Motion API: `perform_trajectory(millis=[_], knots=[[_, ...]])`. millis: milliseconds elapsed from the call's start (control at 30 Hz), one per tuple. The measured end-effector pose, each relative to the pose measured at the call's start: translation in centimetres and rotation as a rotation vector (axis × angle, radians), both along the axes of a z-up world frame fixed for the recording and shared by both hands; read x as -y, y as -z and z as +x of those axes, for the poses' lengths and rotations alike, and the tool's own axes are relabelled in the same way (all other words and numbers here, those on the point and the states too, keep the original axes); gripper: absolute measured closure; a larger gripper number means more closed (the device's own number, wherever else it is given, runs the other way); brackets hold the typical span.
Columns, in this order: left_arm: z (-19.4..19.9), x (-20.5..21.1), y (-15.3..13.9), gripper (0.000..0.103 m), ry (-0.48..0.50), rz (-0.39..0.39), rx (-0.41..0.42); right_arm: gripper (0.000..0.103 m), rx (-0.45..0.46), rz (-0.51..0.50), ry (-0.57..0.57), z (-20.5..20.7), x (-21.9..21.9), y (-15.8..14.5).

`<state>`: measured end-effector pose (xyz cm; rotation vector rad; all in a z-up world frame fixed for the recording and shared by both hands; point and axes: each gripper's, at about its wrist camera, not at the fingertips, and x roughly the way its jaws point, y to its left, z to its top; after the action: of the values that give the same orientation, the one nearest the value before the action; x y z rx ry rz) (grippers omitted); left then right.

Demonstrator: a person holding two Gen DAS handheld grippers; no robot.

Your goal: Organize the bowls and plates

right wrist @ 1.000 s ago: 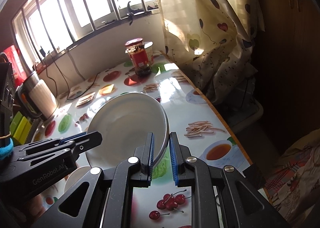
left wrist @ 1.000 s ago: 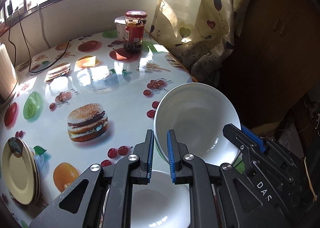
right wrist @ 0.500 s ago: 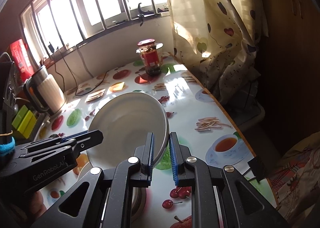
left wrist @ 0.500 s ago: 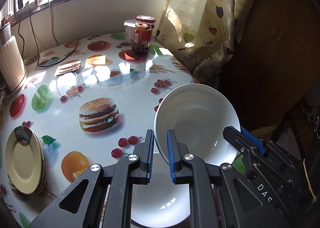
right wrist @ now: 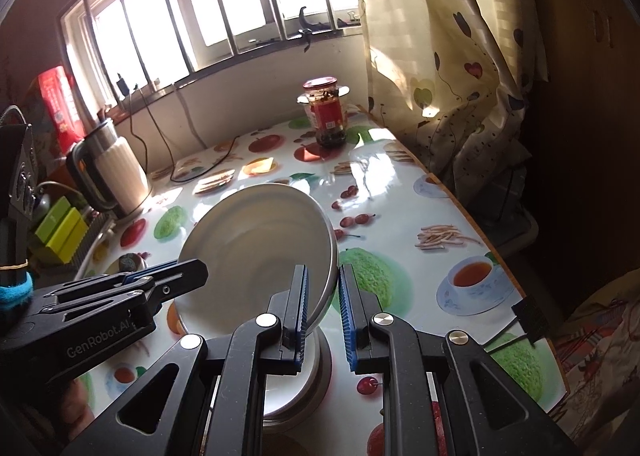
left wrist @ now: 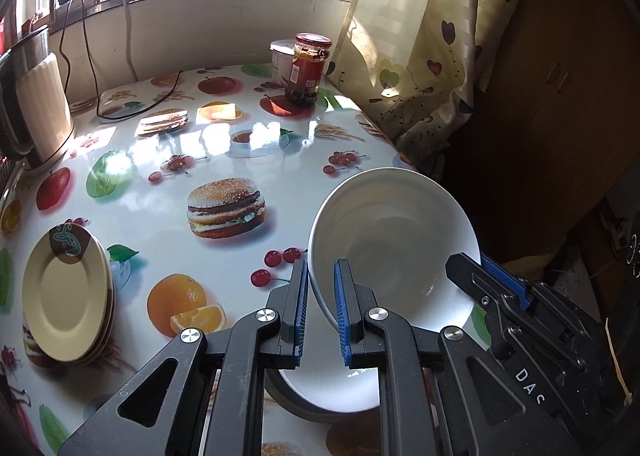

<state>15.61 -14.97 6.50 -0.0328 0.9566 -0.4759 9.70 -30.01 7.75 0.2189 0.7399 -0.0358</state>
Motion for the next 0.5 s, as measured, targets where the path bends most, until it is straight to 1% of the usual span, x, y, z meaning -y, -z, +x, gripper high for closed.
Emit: perform_trajectory(millis=[300,500], knots=[[-1.0,-1.4,0.5,0.089,-0.019,0.003,-0.006,0.087,-0.016,0.004,-0.025,-0.7,-1.5,0.9],[-1.4,-2.0,1.3,0.089,-0.024,0.004,-0.023,0.087,-0.027,0.008,-0.032,-1.1,-2.0,1.5]])
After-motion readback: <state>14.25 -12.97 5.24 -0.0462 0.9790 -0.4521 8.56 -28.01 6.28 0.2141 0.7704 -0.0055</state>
